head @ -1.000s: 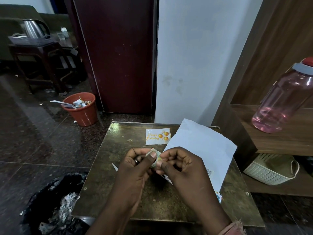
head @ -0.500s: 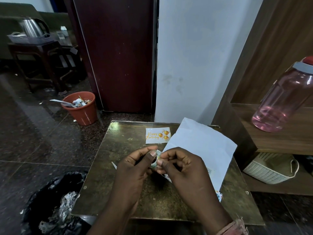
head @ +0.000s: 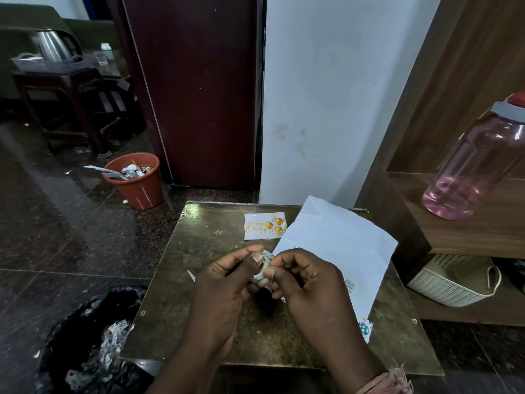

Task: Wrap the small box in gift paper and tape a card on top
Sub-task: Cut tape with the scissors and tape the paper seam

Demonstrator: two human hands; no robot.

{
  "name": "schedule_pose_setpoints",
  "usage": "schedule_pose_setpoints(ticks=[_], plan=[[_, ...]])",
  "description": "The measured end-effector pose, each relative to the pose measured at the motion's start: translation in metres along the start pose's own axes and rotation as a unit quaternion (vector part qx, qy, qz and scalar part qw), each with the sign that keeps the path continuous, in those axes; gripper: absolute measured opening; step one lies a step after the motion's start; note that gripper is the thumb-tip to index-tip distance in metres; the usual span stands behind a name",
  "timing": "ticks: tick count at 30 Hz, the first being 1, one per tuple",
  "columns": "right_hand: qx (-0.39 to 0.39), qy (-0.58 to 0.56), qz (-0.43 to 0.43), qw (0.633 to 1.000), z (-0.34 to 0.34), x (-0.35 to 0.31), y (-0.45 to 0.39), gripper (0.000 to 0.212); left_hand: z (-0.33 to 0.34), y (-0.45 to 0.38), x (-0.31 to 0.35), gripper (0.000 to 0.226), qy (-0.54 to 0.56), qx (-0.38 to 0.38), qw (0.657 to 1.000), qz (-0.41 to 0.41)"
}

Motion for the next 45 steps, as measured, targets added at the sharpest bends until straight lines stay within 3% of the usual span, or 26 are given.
schedule_pose_setpoints(ticks=[12,19,22,29,33,39,45], plan=[[0.018,0.094,-0.108,0.99,0.004,-0.012,0.006,0.023,0.006,0.006,-0.003,0.021,0.072,0.001,0.997,-0.032],[0.031,0.068,-0.097,0.992,0.005,-0.009,0.004,0.016,0.006,0.003,0.002,0.023,0.105,-0.004,0.994,-0.039],[0.032,0.08,-0.132,0.988,0.009,-0.012,0.006,0.024,0.006,0.003,0.003,0.027,0.125,-0.002,0.992,-0.034],[0.041,0.125,-0.17,0.977,0.01,-0.018,0.007,0.018,0.004,0.002,-0.002,0.028,0.135,0.022,0.99,-0.039],[0.047,0.084,-0.141,0.985,0.008,-0.014,0.007,0.014,0.002,0.003,-0.001,0.027,0.114,0.029,0.993,-0.029],[0.047,-0.1,0.0,0.994,0.01,0.006,0.005,0.025,0.002,0.005,0.01,0.03,0.05,0.027,0.998,0.0],[0.075,-0.154,0.023,0.985,-0.006,0.009,-0.005,0.02,0.003,-0.001,0.014,0.035,0.029,-0.009,0.999,0.024]])
Point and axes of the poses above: each hand's wrist, its own y-axis away from the middle knuckle, its own z-axis out of the palm, x = y × z, the point moved 8 cm from there along -y, towards the middle knuckle, and after that the axes turned 9 degrees about -y, right-handed, at the moved point
